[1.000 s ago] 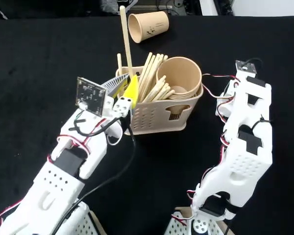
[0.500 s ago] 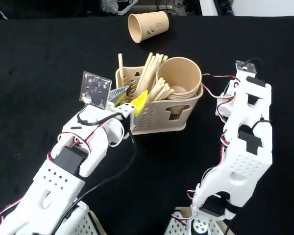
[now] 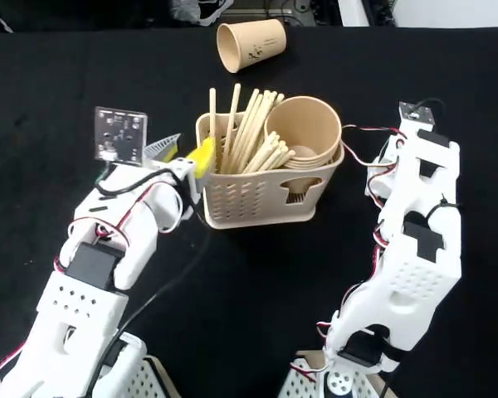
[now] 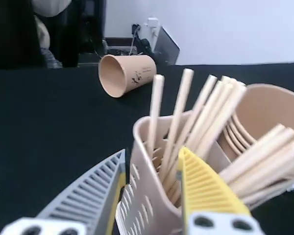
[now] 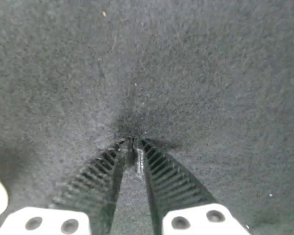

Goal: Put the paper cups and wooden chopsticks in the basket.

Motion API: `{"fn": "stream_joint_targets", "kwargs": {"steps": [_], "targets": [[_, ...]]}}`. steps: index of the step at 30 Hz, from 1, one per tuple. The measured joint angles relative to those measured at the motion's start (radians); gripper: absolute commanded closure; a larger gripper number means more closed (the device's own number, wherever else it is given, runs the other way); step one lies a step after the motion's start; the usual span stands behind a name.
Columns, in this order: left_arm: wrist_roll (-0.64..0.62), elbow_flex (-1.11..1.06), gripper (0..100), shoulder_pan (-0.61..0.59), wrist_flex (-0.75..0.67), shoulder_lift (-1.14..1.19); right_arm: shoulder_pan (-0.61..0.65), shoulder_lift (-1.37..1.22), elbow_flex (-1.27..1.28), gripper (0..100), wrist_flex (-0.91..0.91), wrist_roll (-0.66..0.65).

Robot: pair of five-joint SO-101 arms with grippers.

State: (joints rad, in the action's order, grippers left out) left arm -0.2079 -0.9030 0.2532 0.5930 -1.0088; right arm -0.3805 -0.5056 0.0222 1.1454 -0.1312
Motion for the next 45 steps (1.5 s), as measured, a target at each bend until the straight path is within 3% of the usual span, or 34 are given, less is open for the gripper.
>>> {"fn": "stream_joint_targets", "kwargs": {"steps": [8, 13, 15, 23, 28, 33, 36, 41, 45], "targets": [[-0.028, 0.054, 83, -0.028, 0.0, 0.196, 0.0, 0.0, 0.0, 98.6, 0.0, 0.0], [-0.029, 0.206, 98, -0.031, 0.077, 0.411, 0.0, 0.0, 0.0, 98.6, 0.0, 0.0], [-0.029, 0.262, 96, -0.031, 0.14, 0.437, 0.0, 0.0, 0.0, 98.6, 0.0, 0.0], [-0.018, 0.295, 97, -0.094, 0.304, 0.293, 0.0, 0.0, 0.0, 98.6, 0.0, 0.0], [0.071, 0.295, 97, -0.17, 0.371, 0.146, 0.0, 0.0, 0.0, 98.6, 0.0, 0.0], [0.16, 0.359, 97, -0.195, 0.482, 0.147, 0.0, 0.0, 0.0, 98.6, 0.0, 0.0], [0.172, 0.422, 94, -0.199, 0.516, 0.23, 0.0, 0.0, 0.0, 98.6, 0.0, 0.0], [0.175, 0.505, 77, -0.23, 0.522, 0.394, 0.0, 0.0, 0.0, 98.6, 0.0, 0.0], [0.127, 0.526, 77, -0.273, 0.523, 0.411, 0.0, 0.0, 0.0, 98.6, 0.0, 0.0]]}}
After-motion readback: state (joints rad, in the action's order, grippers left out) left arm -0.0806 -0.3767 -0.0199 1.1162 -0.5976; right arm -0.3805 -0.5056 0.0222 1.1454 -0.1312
